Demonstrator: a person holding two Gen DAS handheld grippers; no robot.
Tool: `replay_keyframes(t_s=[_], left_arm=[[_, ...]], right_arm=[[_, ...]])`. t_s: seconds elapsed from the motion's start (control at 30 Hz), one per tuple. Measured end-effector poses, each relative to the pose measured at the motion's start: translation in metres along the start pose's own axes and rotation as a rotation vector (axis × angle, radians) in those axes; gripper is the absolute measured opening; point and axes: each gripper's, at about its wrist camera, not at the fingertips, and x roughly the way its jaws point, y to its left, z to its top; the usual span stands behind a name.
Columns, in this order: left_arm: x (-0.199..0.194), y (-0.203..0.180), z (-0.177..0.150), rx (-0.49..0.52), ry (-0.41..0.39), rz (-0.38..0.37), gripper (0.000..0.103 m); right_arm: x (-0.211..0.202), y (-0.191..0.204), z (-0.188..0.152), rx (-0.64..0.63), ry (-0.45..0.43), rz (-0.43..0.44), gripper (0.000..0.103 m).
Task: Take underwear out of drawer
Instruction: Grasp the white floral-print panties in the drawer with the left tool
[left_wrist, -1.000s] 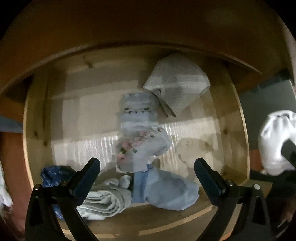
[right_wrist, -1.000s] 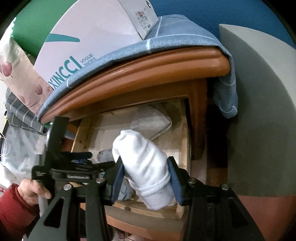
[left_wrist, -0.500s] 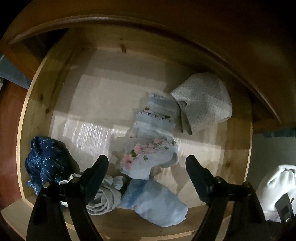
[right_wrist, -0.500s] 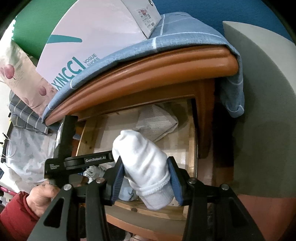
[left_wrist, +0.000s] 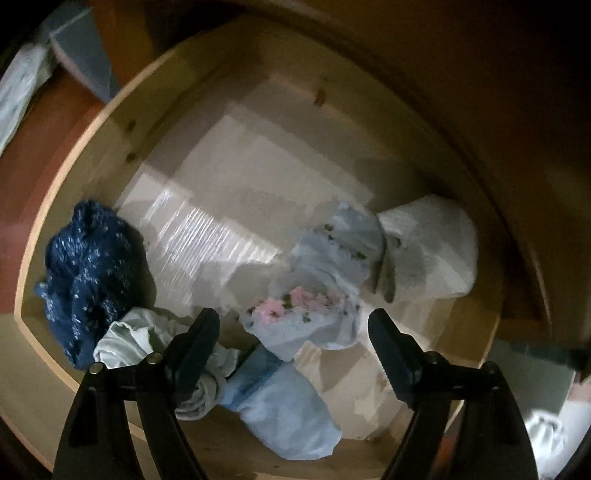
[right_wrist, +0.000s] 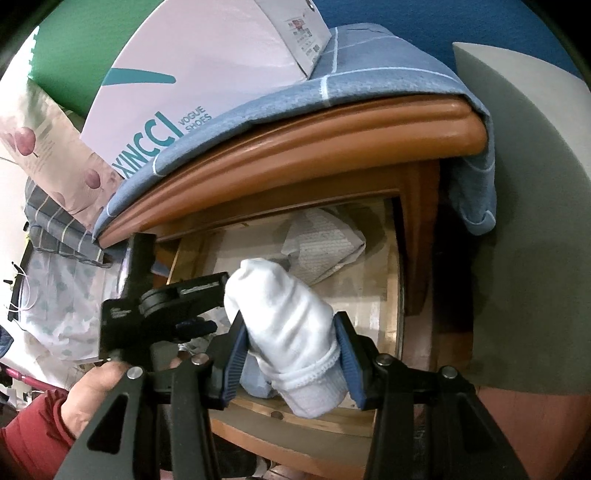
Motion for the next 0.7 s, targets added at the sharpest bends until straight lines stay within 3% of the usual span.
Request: replay_keyframes(t_s=[0.1, 0.17, 0.23, 0.27, 0.33, 0.4, 0.7], left_arm=[[0.006, -0.003, 0.002, 0.004, -0.002, 0.02, 0.08], [0.012, -0.007, 0.006, 0.007, 0.022, 0.03, 0.074], [0.015, -0.01, 0.01, 0.015, 0.034, 0.073, 0.05], [0.019, -0.011, 0.012, 0.024, 0.062, 0.102, 0.044], [0.024, -0.01, 0.013, 0.025, 0.094, 0.105, 0.021], [0.023, -0.011, 0.012, 0.038, 0.1, 0.105, 0.014], [-0.009, -0.004, 0.001, 0.096, 0.043, 0.047, 0.009]], right_arm=[[-0.001, -0.001, 0.0, 0.004, -0.003, -0.002, 0.046], [-0.002, -0.001, 0.0, 0.007, -0.007, 0.0, 0.046], [-0.003, -0.002, 0.0, 0.011, -0.008, -0.002, 0.046], [-0.003, -0.002, 0.001, 0.012, -0.007, 0.0, 0.046], [-0.003, -0.001, 0.0, 0.012, -0.007, -0.003, 0.046], [-0.003, -0.001, 0.0, 0.009, -0.008, -0.001, 0.046], [-0.003, 0.0, 0.0, 0.005, -0.006, -0.008, 0.046]])
